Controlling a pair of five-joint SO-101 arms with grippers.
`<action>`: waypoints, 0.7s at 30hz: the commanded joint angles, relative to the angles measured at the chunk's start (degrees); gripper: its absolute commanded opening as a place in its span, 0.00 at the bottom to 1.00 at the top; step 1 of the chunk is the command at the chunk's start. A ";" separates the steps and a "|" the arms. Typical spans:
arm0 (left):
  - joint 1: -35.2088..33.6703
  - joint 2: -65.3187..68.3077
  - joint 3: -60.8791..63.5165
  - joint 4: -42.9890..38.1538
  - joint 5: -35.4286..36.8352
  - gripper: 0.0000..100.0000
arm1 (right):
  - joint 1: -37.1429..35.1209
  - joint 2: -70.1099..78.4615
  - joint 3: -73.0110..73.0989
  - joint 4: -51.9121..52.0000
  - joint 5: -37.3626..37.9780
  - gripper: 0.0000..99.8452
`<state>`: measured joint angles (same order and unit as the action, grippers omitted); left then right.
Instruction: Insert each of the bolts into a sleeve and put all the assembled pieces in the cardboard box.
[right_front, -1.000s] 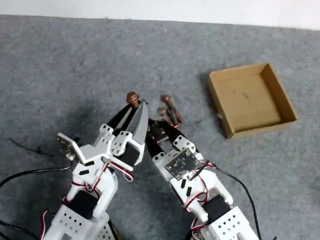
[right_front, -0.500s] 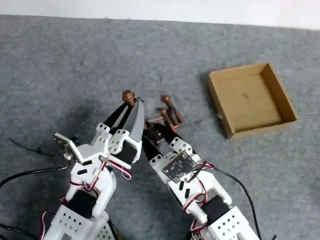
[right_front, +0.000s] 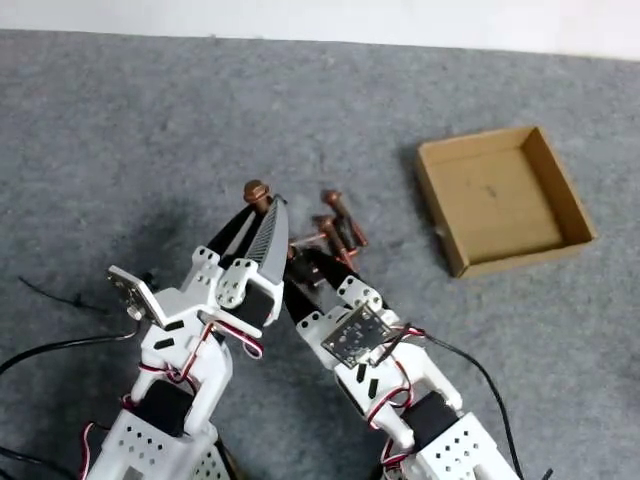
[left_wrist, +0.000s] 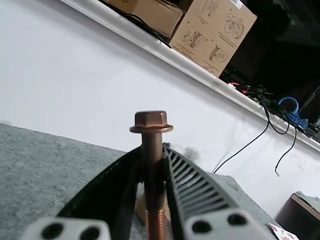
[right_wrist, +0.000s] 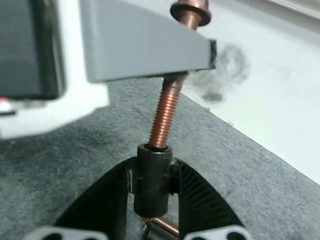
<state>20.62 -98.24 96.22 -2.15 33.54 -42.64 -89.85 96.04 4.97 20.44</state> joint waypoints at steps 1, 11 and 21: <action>-0.66 -1.10 1.19 -0.18 0.53 0.00 | -0.57 -1.45 6.37 -0.40 2.29 0.00; -0.48 -1.19 1.19 1.14 0.53 0.00 | -0.31 -1.45 6.46 -0.13 5.45 0.00; -0.57 -1.10 1.27 3.08 0.35 0.00 | -0.22 -1.45 6.46 -0.13 5.36 0.00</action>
<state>20.35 -98.24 96.22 0.66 33.45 -42.64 -89.85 96.04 4.97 25.10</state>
